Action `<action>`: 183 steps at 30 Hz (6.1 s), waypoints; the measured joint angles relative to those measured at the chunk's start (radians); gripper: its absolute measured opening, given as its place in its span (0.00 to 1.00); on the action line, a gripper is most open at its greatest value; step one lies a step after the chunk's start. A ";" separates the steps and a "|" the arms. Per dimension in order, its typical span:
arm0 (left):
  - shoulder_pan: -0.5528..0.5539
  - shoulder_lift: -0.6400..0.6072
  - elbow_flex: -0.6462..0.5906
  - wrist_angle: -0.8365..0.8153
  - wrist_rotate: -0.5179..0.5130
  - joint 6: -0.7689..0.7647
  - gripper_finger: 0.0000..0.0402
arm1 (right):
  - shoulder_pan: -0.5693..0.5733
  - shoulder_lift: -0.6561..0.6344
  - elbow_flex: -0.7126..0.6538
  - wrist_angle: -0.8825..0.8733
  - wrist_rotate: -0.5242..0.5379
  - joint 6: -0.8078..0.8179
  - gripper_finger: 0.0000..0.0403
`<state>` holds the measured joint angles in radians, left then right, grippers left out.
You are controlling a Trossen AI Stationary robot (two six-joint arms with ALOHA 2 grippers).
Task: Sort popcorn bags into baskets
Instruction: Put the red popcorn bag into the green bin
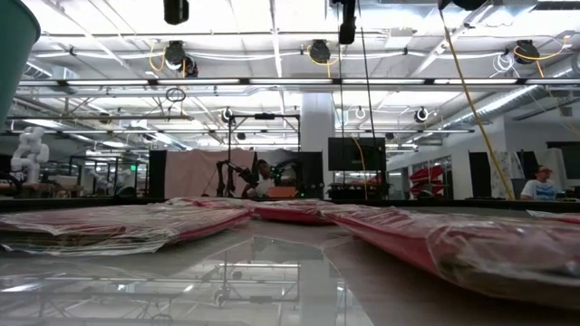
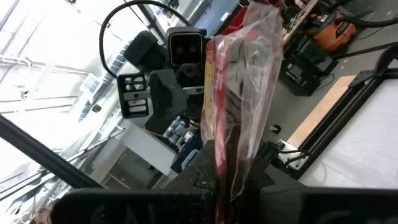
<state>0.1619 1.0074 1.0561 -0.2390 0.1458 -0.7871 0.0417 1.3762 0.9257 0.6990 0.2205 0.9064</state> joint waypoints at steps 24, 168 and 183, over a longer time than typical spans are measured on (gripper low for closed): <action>-0.307 -0.190 -0.145 -0.138 -0.251 -0.149 0.03 | -0.003 0.000 0.000 -0.097 -0.052 -0.028 0.35; -0.609 -0.352 -0.422 -0.219 -0.687 -0.604 0.37 | -0.770 0.261 0.311 -0.959 -0.826 -0.322 0.45; -0.440 -0.138 -0.422 -0.007 -0.550 -0.588 0.37 | -0.773 0.499 0.311 -0.923 -0.740 -0.610 0.70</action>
<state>-0.2784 0.8698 0.6338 -0.2456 -0.4045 -1.3752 -0.7311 1.8754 1.2369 -0.2243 -0.5198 0.2965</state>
